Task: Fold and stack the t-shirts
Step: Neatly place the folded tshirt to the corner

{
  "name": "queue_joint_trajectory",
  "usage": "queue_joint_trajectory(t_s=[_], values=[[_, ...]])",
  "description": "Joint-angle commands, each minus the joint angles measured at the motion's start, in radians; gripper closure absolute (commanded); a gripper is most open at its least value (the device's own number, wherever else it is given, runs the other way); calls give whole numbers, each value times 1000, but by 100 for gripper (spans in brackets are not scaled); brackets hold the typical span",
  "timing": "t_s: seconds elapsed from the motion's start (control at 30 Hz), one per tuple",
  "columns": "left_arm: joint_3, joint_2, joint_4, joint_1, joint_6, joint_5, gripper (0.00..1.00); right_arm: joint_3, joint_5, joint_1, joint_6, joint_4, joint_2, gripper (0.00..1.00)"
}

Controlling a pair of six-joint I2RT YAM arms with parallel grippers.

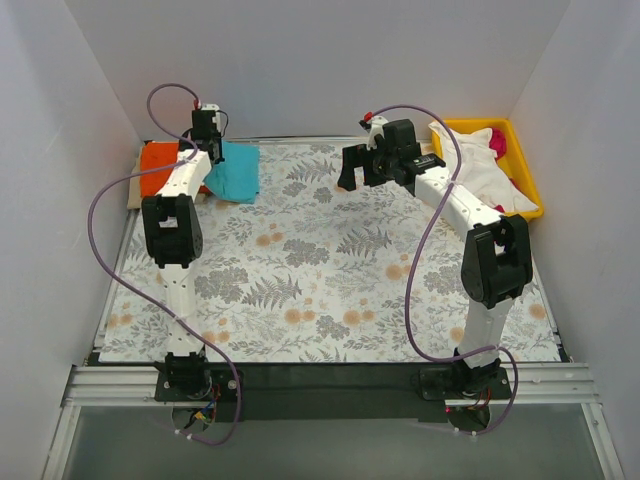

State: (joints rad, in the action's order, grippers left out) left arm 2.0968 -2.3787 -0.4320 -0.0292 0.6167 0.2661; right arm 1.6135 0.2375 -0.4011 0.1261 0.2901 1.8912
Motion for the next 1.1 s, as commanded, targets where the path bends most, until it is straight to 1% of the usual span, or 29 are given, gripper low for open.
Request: queue_joint_trajectory(t_s=[0.0,0.07,0.1,0.27,0.63,0.9,1.07], values=[[49,32,42,23,-40,28,100,2,14,2,-13,-17,-37,2],[60,32,55,28,-46,25,100,0,19,2,-11,-17,-35,2],[68,32,65,61,-46,16,100,0,22,4,-10,-17,-34,2],[132,10,68,75,-52,-8,100,-1,26,2,-9,-16,-26,2],[155,59,84,75,-43,-57,100,2,25,2,-8,-14,-17,2],[154,108,82,75,-22,-120,100,2,28,2,-6,-14,-9,2],[206,111,75,71,-11,-131,99,3,31,2,-5,-14,-6,2]])
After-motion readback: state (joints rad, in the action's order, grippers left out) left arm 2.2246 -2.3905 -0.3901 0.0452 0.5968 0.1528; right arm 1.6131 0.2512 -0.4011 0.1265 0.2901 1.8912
